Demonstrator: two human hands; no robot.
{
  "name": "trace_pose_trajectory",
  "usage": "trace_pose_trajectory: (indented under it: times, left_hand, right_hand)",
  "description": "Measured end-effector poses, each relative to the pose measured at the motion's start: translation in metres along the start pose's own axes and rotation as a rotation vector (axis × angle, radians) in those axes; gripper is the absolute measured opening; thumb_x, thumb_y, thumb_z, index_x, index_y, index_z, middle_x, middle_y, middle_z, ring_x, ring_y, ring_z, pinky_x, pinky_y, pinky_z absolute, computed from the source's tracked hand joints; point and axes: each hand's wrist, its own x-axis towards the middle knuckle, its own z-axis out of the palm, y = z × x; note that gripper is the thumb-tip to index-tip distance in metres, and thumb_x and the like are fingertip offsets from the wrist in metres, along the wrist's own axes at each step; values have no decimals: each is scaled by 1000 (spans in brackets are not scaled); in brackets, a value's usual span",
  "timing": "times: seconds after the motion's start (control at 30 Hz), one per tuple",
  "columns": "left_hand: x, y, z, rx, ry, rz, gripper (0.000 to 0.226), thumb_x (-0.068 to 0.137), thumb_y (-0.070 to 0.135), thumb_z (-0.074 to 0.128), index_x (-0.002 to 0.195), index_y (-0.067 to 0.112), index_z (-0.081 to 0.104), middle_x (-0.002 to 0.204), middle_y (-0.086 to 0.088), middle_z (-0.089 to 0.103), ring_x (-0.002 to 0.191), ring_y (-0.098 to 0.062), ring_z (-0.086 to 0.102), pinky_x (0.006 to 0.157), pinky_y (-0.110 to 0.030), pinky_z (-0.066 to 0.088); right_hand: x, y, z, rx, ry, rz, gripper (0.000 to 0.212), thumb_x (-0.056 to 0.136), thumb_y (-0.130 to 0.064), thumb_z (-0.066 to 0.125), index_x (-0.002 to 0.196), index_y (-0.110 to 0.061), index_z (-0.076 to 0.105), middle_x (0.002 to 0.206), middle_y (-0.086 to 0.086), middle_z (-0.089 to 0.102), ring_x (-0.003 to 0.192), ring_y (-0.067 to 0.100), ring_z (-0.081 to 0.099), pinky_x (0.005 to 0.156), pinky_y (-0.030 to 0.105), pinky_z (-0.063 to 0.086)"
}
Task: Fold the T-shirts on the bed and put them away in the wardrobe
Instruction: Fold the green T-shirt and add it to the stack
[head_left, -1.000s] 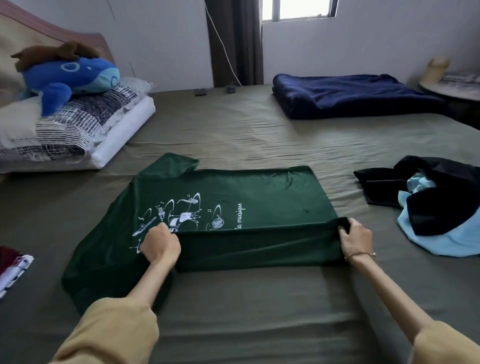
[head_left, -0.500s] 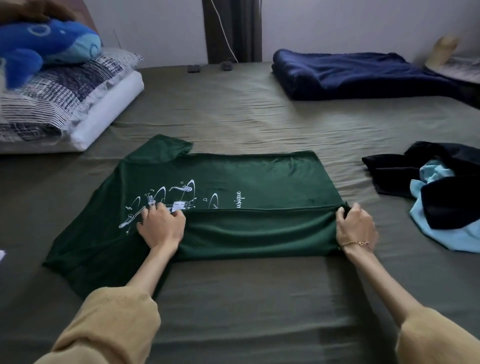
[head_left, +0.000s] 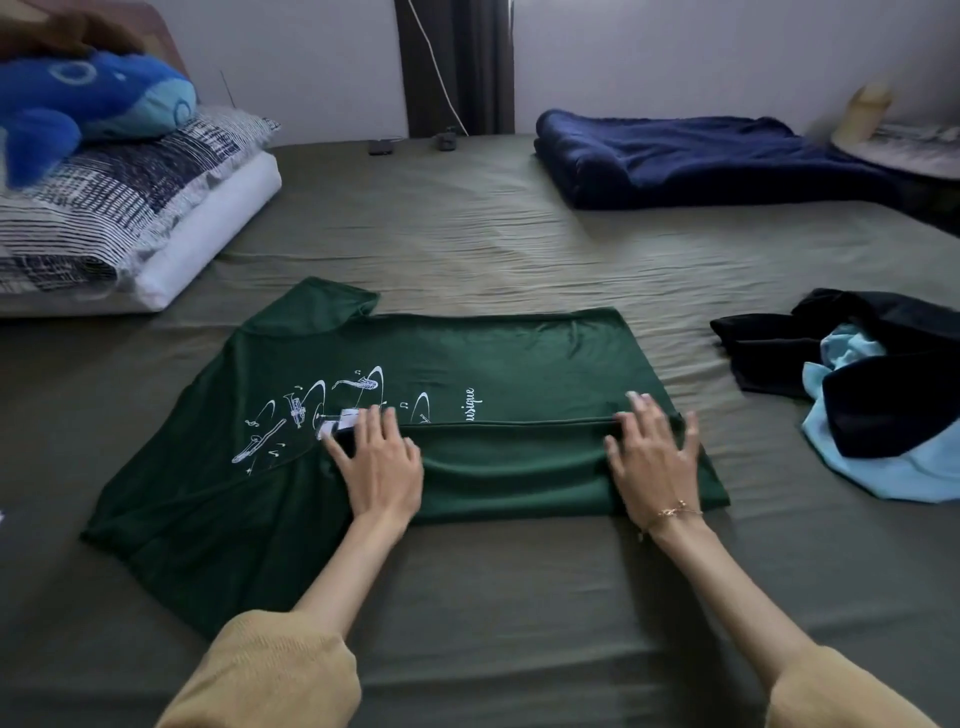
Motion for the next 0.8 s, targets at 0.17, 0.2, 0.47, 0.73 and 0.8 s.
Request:
trace_pose_trajectory:
  times: [0.17, 0.2, 0.47, 0.73, 0.8]
  left_hand:
    - [-2, 2, 3, -45, -279, 41, 52, 103, 38, 16, 152, 26, 2, 159, 3, -9, 145, -8, -11, 114, -52, -8]
    - [-1, 0, 1, -26, -301, 38, 53, 103, 40, 15, 152, 26, -2, 159, 2, -11, 145, -9, -13, 113, -52, -9]
    - [-9, -13, -30, -119, -30, 198, 46, 94, 10, 40, 140, 11, 41, 142, 0, 43, 132, -14, 38, 106, -28, 32]
    - [1, -107, -68, -278, -14, -57, 32, 83, -2, 41, 97, 15, 65, 102, 3, 66, 101, -18, 58, 78, -29, 44]
    - [-3, -142, -73, -261, -24, -109, 32, 83, -2, 41, 95, 15, 66, 99, 3, 66, 100, -18, 58, 80, -31, 45]
  right_hand:
    - [-7, 1, 1, 35, -429, -16, 62, 98, -52, 17, 150, -27, -7, 157, -5, -15, 143, 7, -15, 114, 45, -13]
    - [-6, 1, 0, 15, -451, -17, 64, 98, -54, 17, 149, -27, -9, 157, -5, -16, 143, 8, -16, 114, 46, -13]
    - [-16, -57, -1, 91, -408, -307, 86, 74, -59, -9, 151, -25, 10, 158, -6, -10, 145, 7, -6, 110, 55, -13]
    - [-32, -179, -5, 351, -246, -766, 55, 52, -13, 76, 106, -19, 65, 119, 0, 63, 94, 15, 66, 73, 28, 54]
    - [-37, -210, -6, 380, -318, -909, 54, 60, -12, 71, 113, -18, 62, 124, 2, 58, 102, 19, 63, 74, 30, 52]
